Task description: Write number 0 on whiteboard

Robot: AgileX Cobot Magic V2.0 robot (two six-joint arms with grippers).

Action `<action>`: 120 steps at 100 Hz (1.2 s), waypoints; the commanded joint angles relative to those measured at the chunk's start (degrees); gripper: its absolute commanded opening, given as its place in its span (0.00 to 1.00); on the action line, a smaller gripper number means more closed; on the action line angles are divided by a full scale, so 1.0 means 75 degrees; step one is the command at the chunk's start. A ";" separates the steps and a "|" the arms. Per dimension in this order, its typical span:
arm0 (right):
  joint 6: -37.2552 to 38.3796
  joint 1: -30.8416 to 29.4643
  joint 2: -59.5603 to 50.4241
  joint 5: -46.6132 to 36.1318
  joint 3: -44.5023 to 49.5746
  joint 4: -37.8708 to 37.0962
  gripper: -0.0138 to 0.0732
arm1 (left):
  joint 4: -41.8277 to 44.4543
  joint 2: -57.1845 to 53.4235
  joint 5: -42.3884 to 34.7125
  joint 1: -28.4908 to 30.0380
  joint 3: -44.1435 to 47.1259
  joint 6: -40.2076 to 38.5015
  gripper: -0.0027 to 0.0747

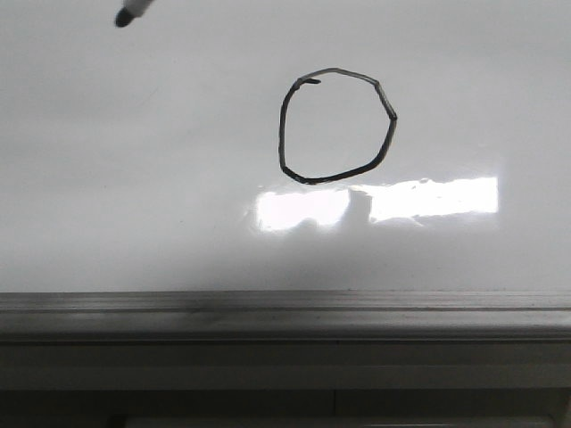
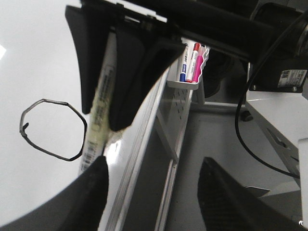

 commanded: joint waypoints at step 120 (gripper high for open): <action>-0.0275 0.0713 -0.0034 -0.0546 -0.0199 0.0291 0.10 | 0.0075 0.0488 0.0293 0.0084 -0.0369 -0.0091 0.01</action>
